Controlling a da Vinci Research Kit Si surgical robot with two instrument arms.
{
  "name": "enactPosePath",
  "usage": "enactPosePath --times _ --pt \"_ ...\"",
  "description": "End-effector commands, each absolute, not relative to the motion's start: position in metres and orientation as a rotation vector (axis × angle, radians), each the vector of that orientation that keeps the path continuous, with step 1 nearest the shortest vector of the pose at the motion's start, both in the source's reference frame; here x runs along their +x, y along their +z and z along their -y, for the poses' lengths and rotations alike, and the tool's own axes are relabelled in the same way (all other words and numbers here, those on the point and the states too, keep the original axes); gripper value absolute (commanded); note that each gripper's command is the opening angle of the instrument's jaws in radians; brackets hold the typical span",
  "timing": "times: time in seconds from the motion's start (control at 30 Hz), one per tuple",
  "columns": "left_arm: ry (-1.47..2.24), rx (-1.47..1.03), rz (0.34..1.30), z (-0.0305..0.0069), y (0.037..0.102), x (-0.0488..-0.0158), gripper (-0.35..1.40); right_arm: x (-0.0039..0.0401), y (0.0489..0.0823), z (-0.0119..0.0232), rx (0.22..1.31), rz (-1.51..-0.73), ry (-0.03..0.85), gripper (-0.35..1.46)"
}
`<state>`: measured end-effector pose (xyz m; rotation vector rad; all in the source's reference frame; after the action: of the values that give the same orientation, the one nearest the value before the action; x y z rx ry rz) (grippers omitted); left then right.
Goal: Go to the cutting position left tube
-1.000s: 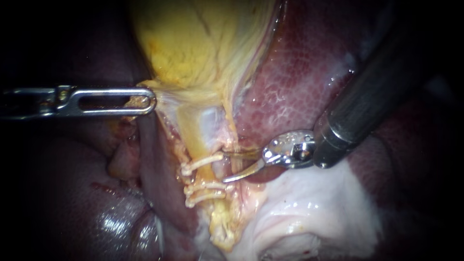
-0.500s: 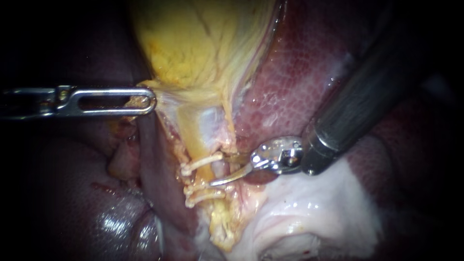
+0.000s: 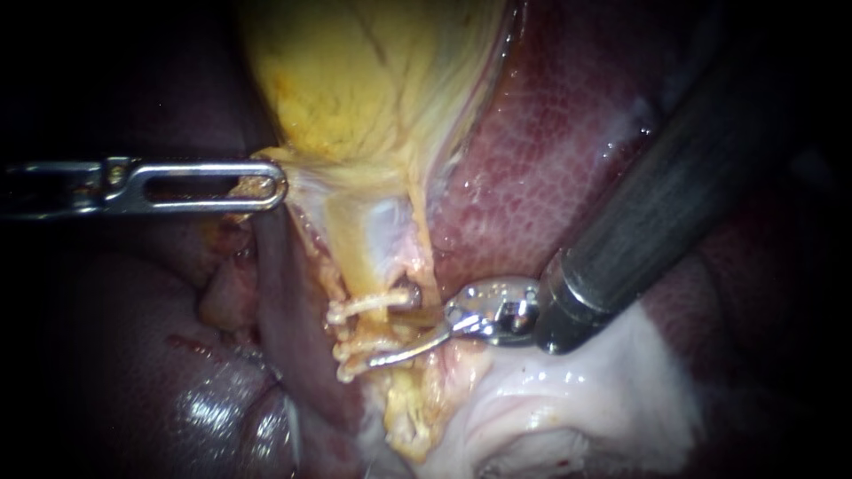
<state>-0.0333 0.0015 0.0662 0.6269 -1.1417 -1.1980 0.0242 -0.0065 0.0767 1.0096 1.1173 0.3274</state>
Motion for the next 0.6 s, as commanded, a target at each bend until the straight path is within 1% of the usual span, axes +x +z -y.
enactPosePath --times 0.03,0.43,0.6 --pt "-1.198 0.627 1.142 -0.0015 0.0662 -0.0333 -0.35 0.0244 0.0767 0.0065 1.01 -1.119 0.328 1.18" --pt "-1.199 0.626 1.142 -0.0015 0.0662 -0.0335 -0.35 0.0261 0.0781 0.0073 1.007 -1.116 0.336 1.2" --pt "-1.199 0.626 1.142 -0.0015 0.0662 -0.0335 -0.35 0.0274 0.0786 0.0077 1.043 -1.132 0.344 1.21"
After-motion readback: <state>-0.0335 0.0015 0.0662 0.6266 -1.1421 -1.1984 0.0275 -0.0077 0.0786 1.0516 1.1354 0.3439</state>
